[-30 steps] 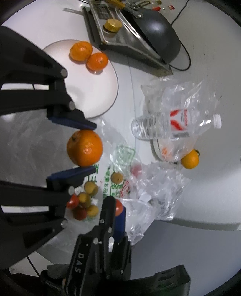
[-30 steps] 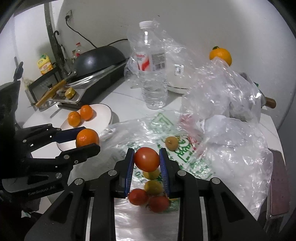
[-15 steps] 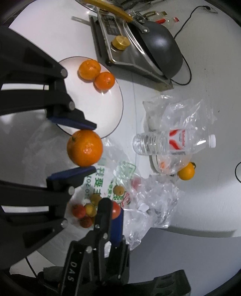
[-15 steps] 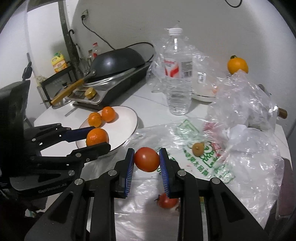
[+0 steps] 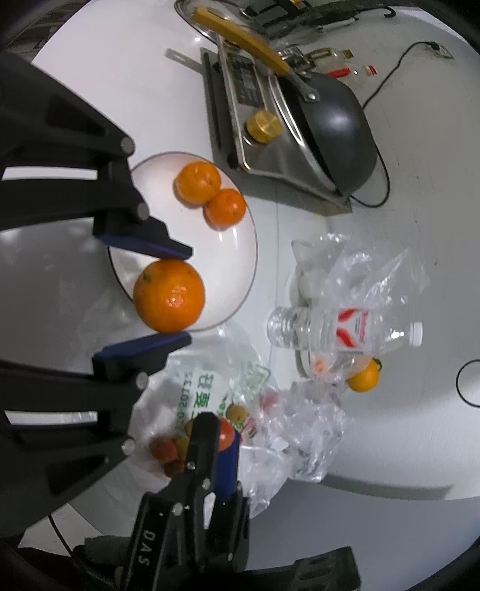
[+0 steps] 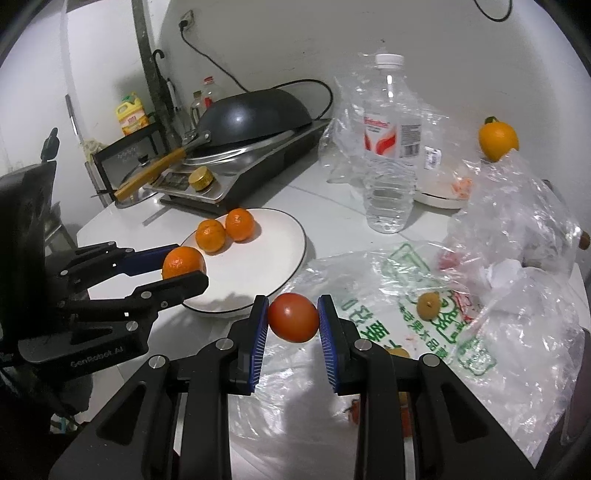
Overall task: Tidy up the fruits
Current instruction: 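Carry the orange and the red tomato over the white plate, then release the orange onto the plate with the left tool while the right tool holds the tomato above it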
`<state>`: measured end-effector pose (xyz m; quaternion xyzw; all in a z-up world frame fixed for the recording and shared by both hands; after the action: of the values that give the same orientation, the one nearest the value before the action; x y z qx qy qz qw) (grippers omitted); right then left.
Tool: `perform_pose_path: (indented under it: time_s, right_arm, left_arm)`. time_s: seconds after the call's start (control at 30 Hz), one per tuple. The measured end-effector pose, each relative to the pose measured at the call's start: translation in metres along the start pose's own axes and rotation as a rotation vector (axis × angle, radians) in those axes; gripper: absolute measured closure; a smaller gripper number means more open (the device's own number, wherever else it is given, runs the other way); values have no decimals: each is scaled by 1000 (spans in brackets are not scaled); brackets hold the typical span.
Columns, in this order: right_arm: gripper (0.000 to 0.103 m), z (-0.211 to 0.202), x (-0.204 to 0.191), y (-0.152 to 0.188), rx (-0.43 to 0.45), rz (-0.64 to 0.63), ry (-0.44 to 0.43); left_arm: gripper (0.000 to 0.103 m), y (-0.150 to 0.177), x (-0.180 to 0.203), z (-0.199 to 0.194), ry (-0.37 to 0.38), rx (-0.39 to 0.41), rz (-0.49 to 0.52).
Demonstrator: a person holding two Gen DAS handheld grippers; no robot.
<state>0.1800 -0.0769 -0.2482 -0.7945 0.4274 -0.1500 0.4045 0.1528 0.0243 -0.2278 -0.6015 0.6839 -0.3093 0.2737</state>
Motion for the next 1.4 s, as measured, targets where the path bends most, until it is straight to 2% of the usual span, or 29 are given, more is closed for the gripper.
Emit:
perform_pose_path:
  time_s: [0.4,0.63,1.1,1.4]
  right_arm:
    - [74,9,-13,-6,-10,-36,13]
    - [74,22,-25,-6,-43,-55,5]
    - [74,47,-34,-10,-91,-79,25]
    - [74,54,-37,-8,-104,-76,20]
  left_arm:
    - [62,15,-41,10,-54,-9,-46]
    - [62,19,-62,25,-91,-24,-36]
    - [62,27,-91,51,-95,-63,-94]
    - [62,26,-98,55,-106,-65,-72]
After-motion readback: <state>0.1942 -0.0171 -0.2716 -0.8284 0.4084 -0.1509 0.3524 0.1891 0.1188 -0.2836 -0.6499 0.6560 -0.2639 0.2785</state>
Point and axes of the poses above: each gripper's, at about its wrist camera, not at the fingertips, and z roughly the way its jaws point, x to its right, y to its underside, the point moved 9 cm from there along z, roughly the way its jaws point, and after that the axes turned 1 degree about -y, right-handed, at the moved point
